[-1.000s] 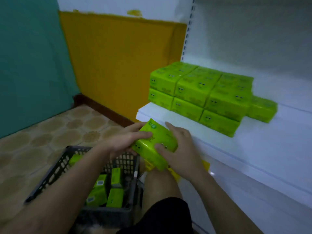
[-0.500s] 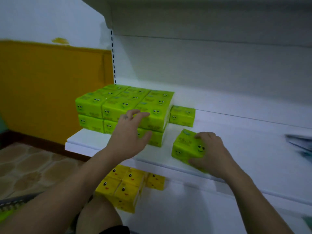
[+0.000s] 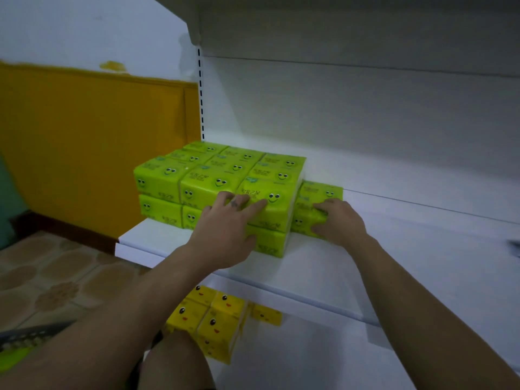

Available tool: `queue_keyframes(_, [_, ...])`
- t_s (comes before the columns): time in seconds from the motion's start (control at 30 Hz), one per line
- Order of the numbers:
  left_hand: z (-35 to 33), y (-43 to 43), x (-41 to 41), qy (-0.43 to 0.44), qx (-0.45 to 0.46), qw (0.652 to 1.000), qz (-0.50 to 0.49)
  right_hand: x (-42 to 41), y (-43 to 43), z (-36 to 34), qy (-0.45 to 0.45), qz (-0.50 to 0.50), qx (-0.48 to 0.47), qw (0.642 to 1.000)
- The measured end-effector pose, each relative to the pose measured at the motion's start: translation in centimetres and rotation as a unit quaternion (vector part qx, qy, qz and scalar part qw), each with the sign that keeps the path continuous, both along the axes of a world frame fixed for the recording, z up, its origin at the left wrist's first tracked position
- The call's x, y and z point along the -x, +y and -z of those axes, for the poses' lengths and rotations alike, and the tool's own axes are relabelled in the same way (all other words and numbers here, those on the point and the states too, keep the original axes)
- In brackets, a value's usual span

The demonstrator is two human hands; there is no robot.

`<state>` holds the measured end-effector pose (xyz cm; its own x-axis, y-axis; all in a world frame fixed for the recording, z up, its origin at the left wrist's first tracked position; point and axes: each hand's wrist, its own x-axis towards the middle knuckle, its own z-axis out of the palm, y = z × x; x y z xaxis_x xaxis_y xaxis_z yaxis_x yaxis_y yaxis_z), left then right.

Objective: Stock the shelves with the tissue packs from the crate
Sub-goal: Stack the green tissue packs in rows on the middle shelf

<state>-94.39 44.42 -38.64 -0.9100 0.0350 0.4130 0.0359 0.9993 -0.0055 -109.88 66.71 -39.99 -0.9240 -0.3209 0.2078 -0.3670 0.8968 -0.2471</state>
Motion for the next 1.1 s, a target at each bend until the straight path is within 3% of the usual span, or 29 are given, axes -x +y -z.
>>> queue_keyframes(0.1, [0.7,-0.7,-0.2,-0.011,-0.044,0.998,0.031,-1.7,0.3,0.3,0.017,0.033,-0.011,0.999])
queue_keyframes(0.17, [1.5,-1.1,-0.6,0.010,-0.095,0.994,0.058,-4.1,0.2,0.1,0.092,0.061,0.087,0.990])
queue_keyframes(0.23, [2.6,-1.7,-1.3,0.061,-0.130,0.985,0.091,-7.8,-0.8,-0.3,0.197,0.060,0.230,0.951])
queue_keyframes(0.3, [3.6,-2.7,-2.3,0.107,-0.167,0.974,0.108,-12.4,-3.4,-0.3,0.237,0.006,0.303,0.923])
queue_keyframes(0.37, [4.7,-4.3,-3.7,0.132,-0.196,0.968,0.089,-16.5,-7.2,0.5,0.206,-0.098,0.316,0.921])
queue_keyframes(0.5, [7.4,-9.1,-8.2,0.152,-0.219,0.964,-0.010,-21.1,-15.9,4.2,0.113,-0.263,0.266,0.920])
queue_keyframes(0.67, [12.3,-17.8,-16.0,0.062,-0.239,0.947,-0.204,-22.6,-25.8,9.6,-0.055,-0.348,0.153,0.923])
queue_keyframes(0.8, [16.8,-23.4,-21.3,-0.042,-0.311,0.880,-0.357,-23.1,-32.7,13.8,-0.157,-0.410,-0.025,0.898])
queue_keyframes(0.97, [24.1,-27.1,-24.3,-0.131,-0.432,0.779,-0.435,-22.0,-41.2,18.1,-0.292,-0.455,-0.235,0.808])
queue_keyframes(1.03, [27.2,-27.9,-24.3,-0.177,-0.472,0.741,-0.444,-21.2,-43.8,20.1,-0.327,-0.457,-0.264,0.784])
queue_keyframes(1.1, [30.2,-28.8,-23.6,-0.218,-0.508,0.701,-0.450,-20.4,-45.4,22.6,-0.354,-0.435,-0.262,0.785])
